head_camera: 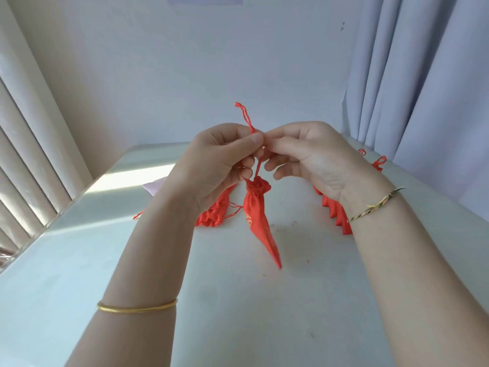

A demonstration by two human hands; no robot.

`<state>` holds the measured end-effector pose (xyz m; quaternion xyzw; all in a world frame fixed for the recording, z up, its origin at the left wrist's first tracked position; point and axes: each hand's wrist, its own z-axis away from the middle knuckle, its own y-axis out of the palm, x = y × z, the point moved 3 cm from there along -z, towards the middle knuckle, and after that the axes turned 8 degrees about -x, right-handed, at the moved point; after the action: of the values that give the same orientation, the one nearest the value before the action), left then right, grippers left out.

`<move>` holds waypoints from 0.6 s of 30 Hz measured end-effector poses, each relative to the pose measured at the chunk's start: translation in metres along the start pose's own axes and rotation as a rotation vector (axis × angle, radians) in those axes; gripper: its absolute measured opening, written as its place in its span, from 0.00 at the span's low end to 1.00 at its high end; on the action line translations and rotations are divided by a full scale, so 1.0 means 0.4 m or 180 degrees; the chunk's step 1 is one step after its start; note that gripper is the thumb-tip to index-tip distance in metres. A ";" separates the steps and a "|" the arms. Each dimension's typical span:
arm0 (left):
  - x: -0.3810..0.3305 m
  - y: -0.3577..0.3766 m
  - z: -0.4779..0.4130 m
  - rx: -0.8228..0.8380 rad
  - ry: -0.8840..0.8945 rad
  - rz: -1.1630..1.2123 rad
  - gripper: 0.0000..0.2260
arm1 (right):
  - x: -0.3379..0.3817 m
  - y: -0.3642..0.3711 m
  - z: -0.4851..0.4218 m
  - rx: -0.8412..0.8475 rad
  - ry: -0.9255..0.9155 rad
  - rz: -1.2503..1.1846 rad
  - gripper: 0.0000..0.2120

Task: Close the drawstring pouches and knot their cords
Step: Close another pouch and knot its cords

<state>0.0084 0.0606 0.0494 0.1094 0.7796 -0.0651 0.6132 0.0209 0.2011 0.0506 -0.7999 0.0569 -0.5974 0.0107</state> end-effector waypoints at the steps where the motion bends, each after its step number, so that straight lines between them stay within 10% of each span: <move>1: -0.001 -0.001 0.000 -0.0006 0.0004 0.0015 0.08 | -0.002 0.000 -0.001 -0.0006 -0.0046 0.0053 0.05; 18: 0.006 -0.013 0.000 -0.0236 -0.0025 0.0152 0.06 | 0.007 -0.029 0.015 0.0336 -0.0037 0.0881 0.12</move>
<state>0.0066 0.0559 0.0471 0.1049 0.7763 -0.0220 0.6212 0.0283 0.2120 0.0525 -0.7862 0.1352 -0.5877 0.1353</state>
